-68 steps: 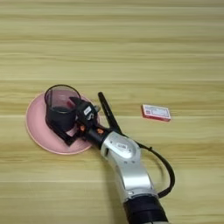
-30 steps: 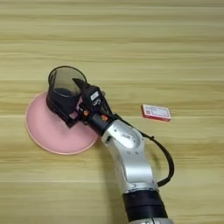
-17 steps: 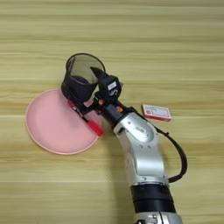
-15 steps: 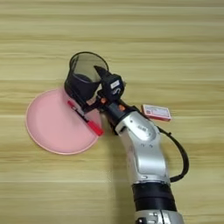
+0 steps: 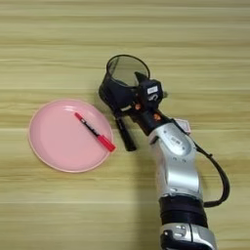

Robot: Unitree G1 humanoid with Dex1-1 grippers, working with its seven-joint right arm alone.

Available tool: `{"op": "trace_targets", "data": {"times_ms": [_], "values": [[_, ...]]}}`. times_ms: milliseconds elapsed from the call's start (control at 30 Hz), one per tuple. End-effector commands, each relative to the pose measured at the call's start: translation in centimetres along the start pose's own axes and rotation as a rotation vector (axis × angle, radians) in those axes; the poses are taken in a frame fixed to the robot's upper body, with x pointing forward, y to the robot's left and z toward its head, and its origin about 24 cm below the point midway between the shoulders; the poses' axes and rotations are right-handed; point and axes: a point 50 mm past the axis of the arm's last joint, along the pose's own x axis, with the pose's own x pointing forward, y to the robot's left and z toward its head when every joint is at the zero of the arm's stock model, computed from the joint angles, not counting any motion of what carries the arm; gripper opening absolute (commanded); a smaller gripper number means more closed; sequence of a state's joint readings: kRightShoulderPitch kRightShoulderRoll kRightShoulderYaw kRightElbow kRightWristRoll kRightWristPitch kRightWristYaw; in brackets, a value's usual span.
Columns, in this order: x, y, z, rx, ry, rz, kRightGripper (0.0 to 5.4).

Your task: Move the objects on the table

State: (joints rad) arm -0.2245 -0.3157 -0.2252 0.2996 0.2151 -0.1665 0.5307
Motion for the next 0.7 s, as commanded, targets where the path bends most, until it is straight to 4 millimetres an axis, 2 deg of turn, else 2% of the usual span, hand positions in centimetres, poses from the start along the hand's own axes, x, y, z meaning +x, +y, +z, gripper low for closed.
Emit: {"op": "trace_targets", "data": {"times_ms": [33,700], "values": [[1.4,-1.7,3.2,-0.084,-0.114,-0.047,4.84],[1.0,-4.7,0.8,-0.07,0.004,-0.228,4.83]]}}
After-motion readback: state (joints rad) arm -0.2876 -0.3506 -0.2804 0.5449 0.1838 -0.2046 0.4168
